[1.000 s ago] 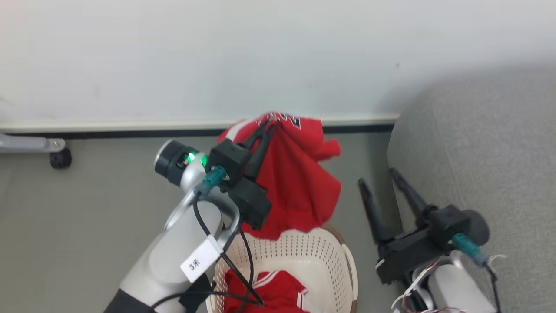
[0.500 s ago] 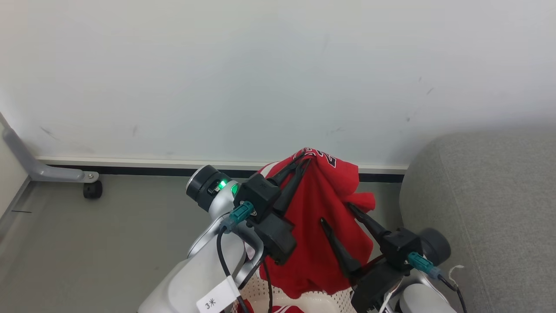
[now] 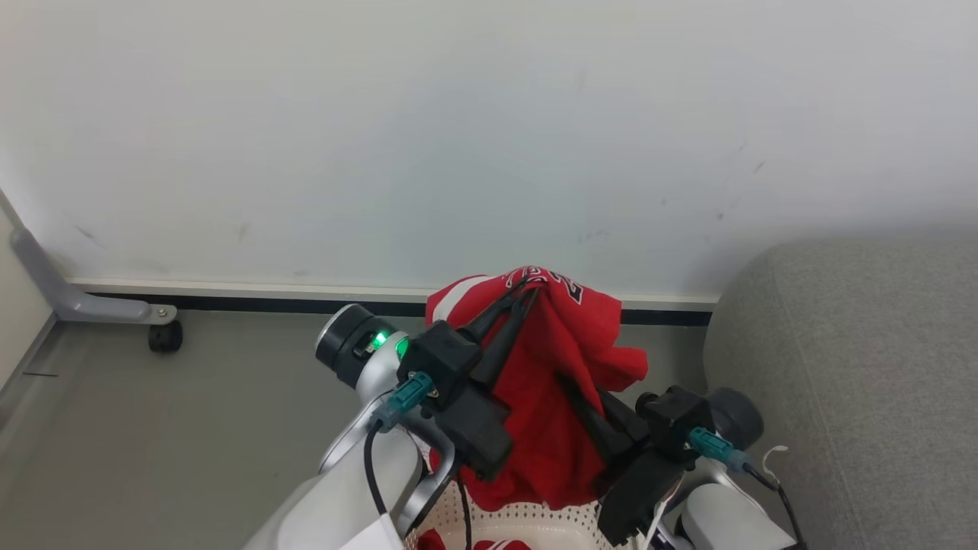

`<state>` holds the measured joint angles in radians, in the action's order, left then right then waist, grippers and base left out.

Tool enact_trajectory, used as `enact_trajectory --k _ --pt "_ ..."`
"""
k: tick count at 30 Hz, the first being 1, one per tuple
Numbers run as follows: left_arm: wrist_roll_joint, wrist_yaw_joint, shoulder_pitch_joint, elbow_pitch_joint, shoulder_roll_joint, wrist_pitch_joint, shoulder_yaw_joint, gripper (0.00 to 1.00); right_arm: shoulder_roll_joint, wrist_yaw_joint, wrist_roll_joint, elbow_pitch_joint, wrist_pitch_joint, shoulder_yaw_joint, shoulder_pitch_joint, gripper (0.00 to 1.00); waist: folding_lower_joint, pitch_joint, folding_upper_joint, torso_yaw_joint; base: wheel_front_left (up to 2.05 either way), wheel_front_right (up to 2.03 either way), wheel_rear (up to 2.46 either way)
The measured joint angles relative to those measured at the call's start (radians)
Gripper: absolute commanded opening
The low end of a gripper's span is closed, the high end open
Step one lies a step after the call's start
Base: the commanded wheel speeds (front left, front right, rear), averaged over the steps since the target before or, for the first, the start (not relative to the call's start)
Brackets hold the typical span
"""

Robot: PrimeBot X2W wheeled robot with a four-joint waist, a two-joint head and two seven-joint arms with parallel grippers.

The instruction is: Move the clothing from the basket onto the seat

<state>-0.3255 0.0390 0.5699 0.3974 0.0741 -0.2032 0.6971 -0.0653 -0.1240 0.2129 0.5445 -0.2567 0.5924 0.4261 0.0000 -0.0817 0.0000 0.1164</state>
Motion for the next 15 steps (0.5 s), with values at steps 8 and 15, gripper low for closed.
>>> enact_trajectory --k 8,15 --pt "-0.037 -0.032 -0.061 -0.010 0.027 0.017 -0.031 1.00 -0.039 -0.001 0.029 -0.002 0.000 -0.011 0.031 0.00 0.0001 0.008 0.0000 -0.035 0.00 0.00 0.00" --pt "-0.053 -0.064 -0.108 -0.012 0.041 0.013 -0.066 1.00 -0.092 -0.001 0.035 -0.021 0.000 -0.039 0.076 0.00 0.0001 0.017 0.0000 -0.081 0.00 0.00 0.00"
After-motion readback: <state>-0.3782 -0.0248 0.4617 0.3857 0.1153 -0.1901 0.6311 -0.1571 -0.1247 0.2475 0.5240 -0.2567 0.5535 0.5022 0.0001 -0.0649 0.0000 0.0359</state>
